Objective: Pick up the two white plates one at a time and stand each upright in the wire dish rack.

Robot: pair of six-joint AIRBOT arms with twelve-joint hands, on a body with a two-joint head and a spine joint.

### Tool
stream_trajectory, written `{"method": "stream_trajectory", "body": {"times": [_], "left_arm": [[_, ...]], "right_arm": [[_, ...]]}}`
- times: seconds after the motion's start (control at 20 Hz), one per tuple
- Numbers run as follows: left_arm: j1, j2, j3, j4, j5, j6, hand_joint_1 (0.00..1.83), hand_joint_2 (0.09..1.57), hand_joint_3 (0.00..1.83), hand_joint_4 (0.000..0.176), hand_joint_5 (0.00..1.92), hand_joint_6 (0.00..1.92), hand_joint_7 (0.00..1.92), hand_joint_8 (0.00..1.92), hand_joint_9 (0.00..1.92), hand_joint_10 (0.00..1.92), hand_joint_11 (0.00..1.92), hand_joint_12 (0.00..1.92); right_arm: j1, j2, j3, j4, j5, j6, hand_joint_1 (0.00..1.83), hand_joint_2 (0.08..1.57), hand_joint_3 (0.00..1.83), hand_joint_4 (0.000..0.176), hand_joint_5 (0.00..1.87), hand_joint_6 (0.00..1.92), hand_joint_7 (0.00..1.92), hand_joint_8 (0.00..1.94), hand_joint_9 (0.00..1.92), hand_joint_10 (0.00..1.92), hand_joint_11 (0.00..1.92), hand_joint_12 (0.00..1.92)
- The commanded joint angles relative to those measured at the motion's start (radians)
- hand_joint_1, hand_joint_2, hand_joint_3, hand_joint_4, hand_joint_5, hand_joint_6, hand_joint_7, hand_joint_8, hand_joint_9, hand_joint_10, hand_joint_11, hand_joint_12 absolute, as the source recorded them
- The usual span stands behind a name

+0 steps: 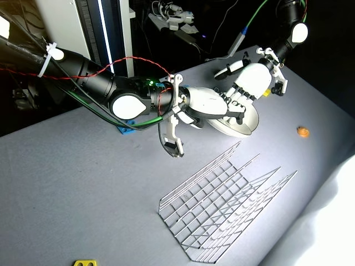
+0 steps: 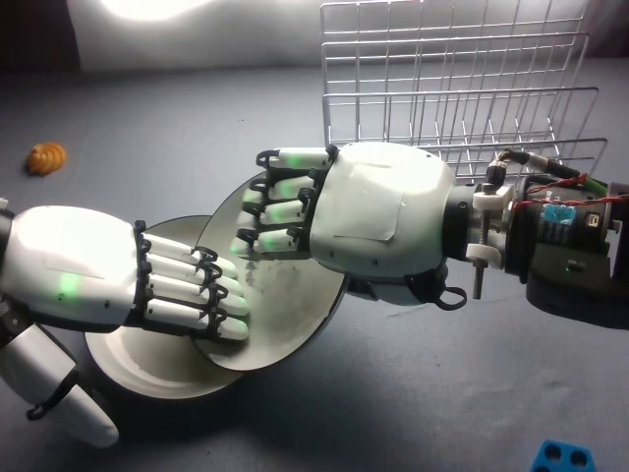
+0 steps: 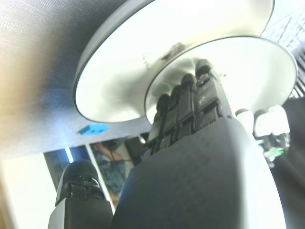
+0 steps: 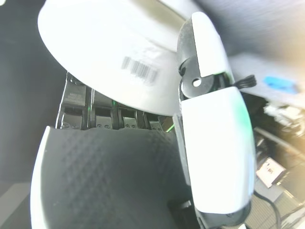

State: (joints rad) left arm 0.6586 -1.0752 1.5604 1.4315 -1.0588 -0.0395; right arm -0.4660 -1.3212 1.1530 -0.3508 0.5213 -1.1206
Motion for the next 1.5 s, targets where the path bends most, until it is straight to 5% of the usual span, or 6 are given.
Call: {"method": "stream_trajectory", "body": {"times": [0.0, 0.05, 0.1, 0.2, 0.35, 1.45], "left_arm": [[-0.002, -0.009, 0.001, -0.061, -0.027, -0.005, 0.0, 1.05, 0.0, 0.0, 0.01, 0.0, 0.01, 0.0, 0.0, 0.0, 0.0, 0.0], [-0.002, -0.009, 0.004, -0.063, -0.027, -0.006, 0.0, 1.06, 0.0, 0.0, 0.01, 0.0, 0.01, 0.0, 0.0, 0.0, 0.0, 0.0], [-0.002, -0.01, 0.006, -0.063, -0.028, -0.007, 0.0, 1.06, 0.0, 0.0, 0.01, 0.0, 0.0, 0.0, 0.0, 0.0, 0.0, 0.0], [-0.002, -0.011, 0.009, -0.065, -0.029, -0.008, 0.0, 1.06, 0.0, 0.0, 0.0, 0.0, 0.0, 0.0, 0.0, 0.0, 0.0, 0.0], [-0.007, -0.006, 0.002, -0.069, -0.036, -0.019, 0.0, 1.06, 0.0, 0.0, 0.0, 0.0, 0.01, 0.0, 0.0, 0.0, 0.0, 0.0], [-0.158, 0.263, -0.121, -0.065, -0.057, -0.099, 0.0, 1.05, 0.0, 0.0, 0.08, 0.0, 0.08, 0.0, 0.06, 0.0, 0.04, 0.05]], "right_arm": [[-0.003, 0.001, -0.001, 0.018, 0.123, -0.002, 1.23, 1.14, 0.0, 0.0, 0.68, 0.06, 0.71, 0.05, 0.63, 0.13, 0.13, 1.36], [-0.008, -0.001, -0.001, 0.022, 0.125, -0.002, 1.23, 1.15, 0.01, 0.0, 0.77, 0.07, 0.8, 0.05, 0.72, 0.15, 0.24, 1.34], [-0.012, -0.002, -0.001, 0.022, 0.125, -0.002, 1.16, 1.16, 0.02, 0.0, 0.84, 0.93, 0.94, 0.05, 0.87, 0.18, 0.45, 1.21], [-0.014, -0.002, -0.001, 0.026, 0.129, -0.002, 1.19, 1.16, 0.01, 0.0, 0.85, 1.25, 0.93, 0.97, 1.03, 0.19, 0.6, 1.21], [-0.014, -0.002, -0.001, 0.031, 0.131, -0.002, 1.36, 1.13, 0.0, 0.0, 0.91, 1.14, 0.96, 0.89, 0.91, 1.14, 0.69, 1.19], [0.128, 0.058, -0.132, 0.158, 0.045, 0.093, 1.36, 1.15, 0.0, 0.0, 0.83, 1.22, 0.91, 1.0, 0.87, 1.25, 0.71, 1.28]]}}
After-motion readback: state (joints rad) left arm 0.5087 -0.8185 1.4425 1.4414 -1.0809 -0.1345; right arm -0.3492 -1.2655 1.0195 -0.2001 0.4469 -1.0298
